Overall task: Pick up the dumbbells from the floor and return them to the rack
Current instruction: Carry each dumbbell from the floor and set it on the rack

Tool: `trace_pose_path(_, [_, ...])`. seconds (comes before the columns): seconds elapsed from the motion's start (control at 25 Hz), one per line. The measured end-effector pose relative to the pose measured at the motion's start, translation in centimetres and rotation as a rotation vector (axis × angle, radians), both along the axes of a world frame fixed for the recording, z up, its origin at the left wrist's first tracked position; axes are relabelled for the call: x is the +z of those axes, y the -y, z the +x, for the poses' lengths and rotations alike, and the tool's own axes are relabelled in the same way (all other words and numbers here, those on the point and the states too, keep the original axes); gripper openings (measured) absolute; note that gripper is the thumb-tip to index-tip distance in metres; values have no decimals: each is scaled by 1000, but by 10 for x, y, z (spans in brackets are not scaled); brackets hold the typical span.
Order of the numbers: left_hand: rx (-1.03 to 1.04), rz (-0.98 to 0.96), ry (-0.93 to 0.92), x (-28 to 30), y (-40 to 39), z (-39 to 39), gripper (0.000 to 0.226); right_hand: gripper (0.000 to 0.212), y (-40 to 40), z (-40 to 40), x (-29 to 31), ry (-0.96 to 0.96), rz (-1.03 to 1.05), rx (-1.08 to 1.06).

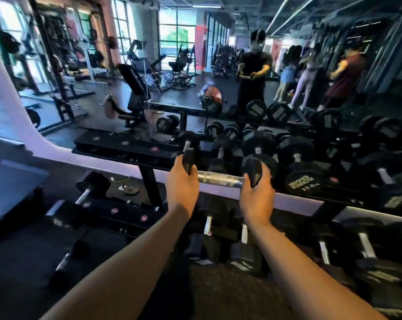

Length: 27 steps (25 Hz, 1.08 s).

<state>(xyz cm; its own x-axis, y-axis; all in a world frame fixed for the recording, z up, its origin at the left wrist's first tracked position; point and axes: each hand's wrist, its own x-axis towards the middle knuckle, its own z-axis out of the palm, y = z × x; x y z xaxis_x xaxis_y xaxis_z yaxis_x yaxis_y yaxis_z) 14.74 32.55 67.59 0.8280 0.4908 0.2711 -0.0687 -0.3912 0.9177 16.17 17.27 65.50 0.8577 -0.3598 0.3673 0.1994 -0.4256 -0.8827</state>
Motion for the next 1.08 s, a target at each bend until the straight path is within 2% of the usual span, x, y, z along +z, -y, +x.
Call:
trace_pose_path(0.24, [185, -16, 77, 7, -96, 82, 23, 51, -98, 101, 15, 63, -14, 161])
trace_pose_path(0.48, [376, 13, 116, -9, -166, 194, 32, 51, -181, 243, -7, 113, -8, 305])
trace_pose_path(0.68, [549, 0, 126, 4, -222, 288, 26, 52, -254, 364, -3, 154, -84, 423])
trace_pose_path(0.88, [670, -9, 133, 11, -278, 347, 24, 55, -324, 441, 6, 184, -94, 540])
trace_pose_path(1.08, [797, -83, 111, -8, -347, 402, 26, 53, -408, 510, -9, 227, -165, 631])
